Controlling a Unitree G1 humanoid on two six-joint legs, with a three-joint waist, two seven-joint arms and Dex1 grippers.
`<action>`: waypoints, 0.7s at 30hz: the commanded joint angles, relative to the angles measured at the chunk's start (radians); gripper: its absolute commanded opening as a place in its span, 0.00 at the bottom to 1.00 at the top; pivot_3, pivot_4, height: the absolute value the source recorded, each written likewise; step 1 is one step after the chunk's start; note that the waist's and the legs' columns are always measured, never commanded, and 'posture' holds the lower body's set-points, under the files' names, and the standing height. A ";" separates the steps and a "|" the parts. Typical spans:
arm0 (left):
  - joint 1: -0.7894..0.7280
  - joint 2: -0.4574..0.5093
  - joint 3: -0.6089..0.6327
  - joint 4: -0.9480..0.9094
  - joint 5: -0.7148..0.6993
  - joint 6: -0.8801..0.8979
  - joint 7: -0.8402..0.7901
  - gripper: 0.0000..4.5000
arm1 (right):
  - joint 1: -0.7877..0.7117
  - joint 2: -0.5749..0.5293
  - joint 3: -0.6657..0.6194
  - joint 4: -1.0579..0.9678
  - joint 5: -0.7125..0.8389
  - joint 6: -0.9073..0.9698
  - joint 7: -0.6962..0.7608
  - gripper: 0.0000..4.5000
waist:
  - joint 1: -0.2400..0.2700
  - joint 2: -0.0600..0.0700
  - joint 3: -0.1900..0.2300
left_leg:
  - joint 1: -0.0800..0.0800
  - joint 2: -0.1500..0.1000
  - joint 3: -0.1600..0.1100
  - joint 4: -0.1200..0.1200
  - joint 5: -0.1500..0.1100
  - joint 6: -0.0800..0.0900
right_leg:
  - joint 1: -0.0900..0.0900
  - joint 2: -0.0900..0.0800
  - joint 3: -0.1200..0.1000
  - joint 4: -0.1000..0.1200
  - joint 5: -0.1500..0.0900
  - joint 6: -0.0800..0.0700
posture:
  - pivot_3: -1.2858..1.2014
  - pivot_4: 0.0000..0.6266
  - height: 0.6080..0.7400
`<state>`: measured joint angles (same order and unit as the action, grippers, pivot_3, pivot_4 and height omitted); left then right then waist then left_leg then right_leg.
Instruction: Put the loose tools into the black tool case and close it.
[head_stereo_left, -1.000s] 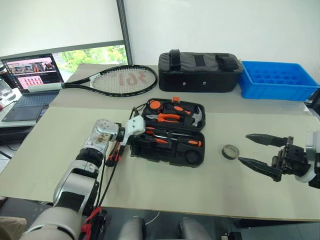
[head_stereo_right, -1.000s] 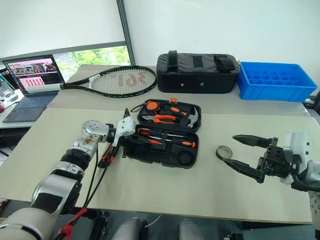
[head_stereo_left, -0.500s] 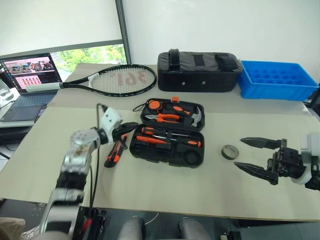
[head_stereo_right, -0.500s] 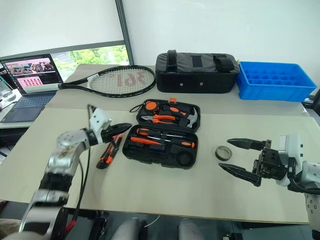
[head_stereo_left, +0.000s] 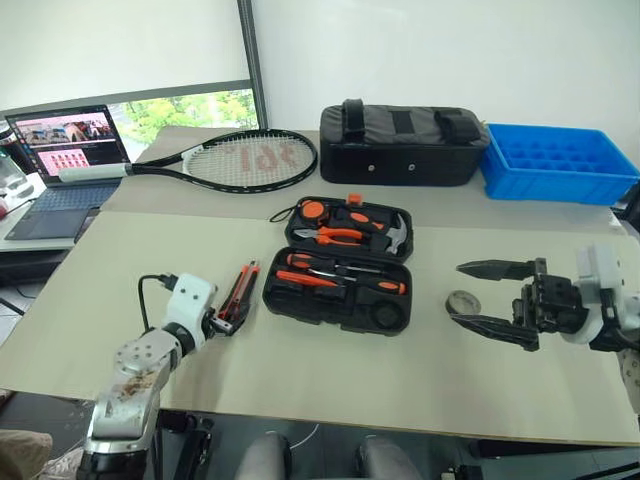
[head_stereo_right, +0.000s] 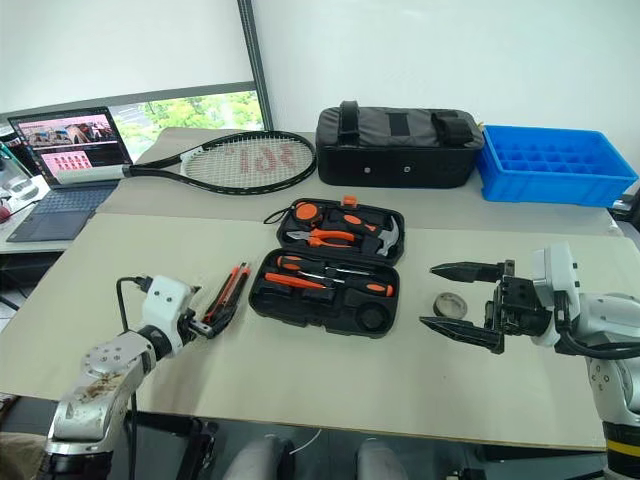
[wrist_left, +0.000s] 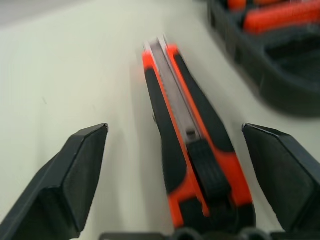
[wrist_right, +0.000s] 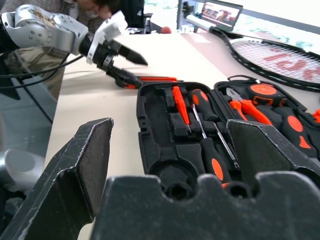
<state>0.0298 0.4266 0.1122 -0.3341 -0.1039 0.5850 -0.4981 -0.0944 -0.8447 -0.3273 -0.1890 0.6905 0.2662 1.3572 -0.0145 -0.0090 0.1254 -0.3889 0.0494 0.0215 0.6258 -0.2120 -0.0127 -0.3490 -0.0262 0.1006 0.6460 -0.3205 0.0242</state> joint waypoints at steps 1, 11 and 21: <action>-0.004 0.004 -0.019 0.024 0.003 0.045 0.023 0.99 | -0.020 -0.028 -0.016 -0.021 0.031 0.016 0.021 0.94 | 0.002 0.000 0.000 | 0.000 0.000 0.000 0.000 0.000 0.000 | 0.000 0.000 0.000 0.000 0.000 0.000 | 0.52 0.24 0.76; -0.034 -0.032 -0.007 0.040 -0.016 0.110 0.093 0.52 | -0.009 -0.038 -0.039 -0.034 0.065 0.042 0.056 0.94 | -0.001 0.004 -0.003 | 0.002 0.000 0.000 0.000 0.000 0.000 | 0.001 0.000 0.000 0.000 0.000 0.000 | 0.52 0.24 0.76; -0.189 0.025 0.058 0.078 -0.117 -0.191 -0.064 0.40 | -0.009 -0.033 -0.046 -0.004 0.062 0.027 0.064 0.94 | 0.001 0.002 -0.001 | 0.000 0.000 0.000 0.000 0.000 0.000 | -0.001 0.001 0.000 0.000 0.000 0.000 | 0.52 0.24 0.76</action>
<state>-0.0987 0.4117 0.1422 -0.2383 -0.1673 0.5115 -0.4649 -0.0981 -0.8629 -0.3338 -0.1855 0.7306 0.2993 1.4158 -0.0137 -0.0072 0.1243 -0.3899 0.0494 0.0216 0.6259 -0.2120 -0.0128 -0.3503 -0.0256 0.1005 0.6464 -0.3201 0.0237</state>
